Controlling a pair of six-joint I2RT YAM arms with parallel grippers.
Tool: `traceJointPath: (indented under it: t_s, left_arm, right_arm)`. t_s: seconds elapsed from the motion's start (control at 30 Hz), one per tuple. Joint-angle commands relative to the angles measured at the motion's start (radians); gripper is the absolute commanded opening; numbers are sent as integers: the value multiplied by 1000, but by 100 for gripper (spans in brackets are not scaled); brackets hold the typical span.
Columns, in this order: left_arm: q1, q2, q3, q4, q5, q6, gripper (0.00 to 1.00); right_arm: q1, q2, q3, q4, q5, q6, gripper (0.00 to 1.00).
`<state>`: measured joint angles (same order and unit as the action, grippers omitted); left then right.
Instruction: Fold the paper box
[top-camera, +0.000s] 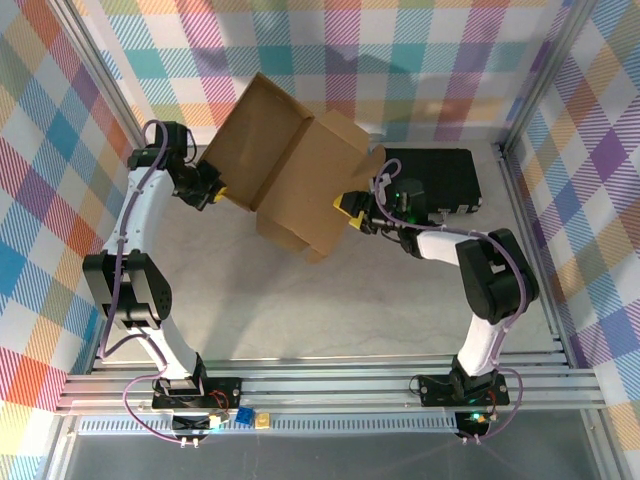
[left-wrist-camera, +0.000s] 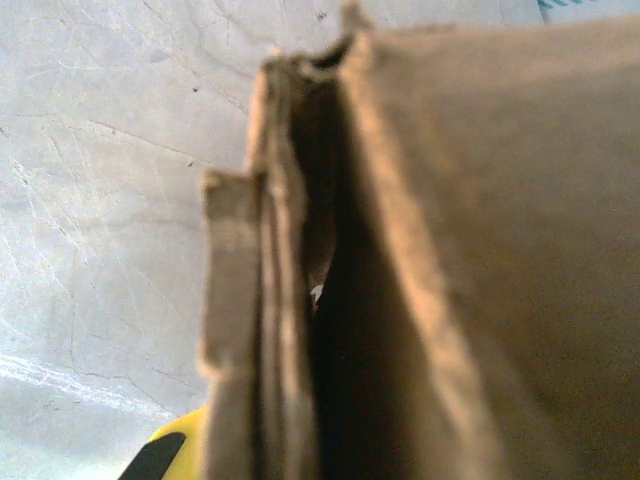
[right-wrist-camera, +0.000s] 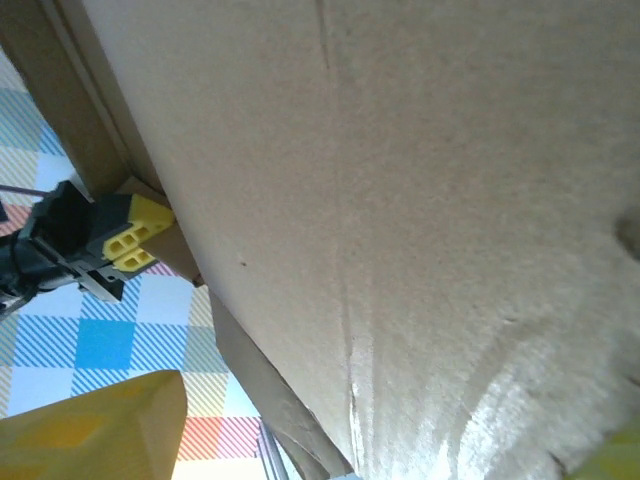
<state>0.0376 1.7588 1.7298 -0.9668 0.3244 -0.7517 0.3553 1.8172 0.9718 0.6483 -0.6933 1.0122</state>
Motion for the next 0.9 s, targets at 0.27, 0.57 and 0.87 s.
traceJointPath:
  t_s: [0.27,0.57,0.87]
  left_arm:
    - [28,-25,-92,40,22,-87,2]
    - [20,-126,-418,214,13,-348,24]
    - [-13,-210,-483,173,24,-458,59]
  right_arm:
    - [131,-121,325,-825,389,-314,0]
    - [258,-12,745,-1509,689,-471,0]
    - [264,78,913,-1731,679,-516,0]
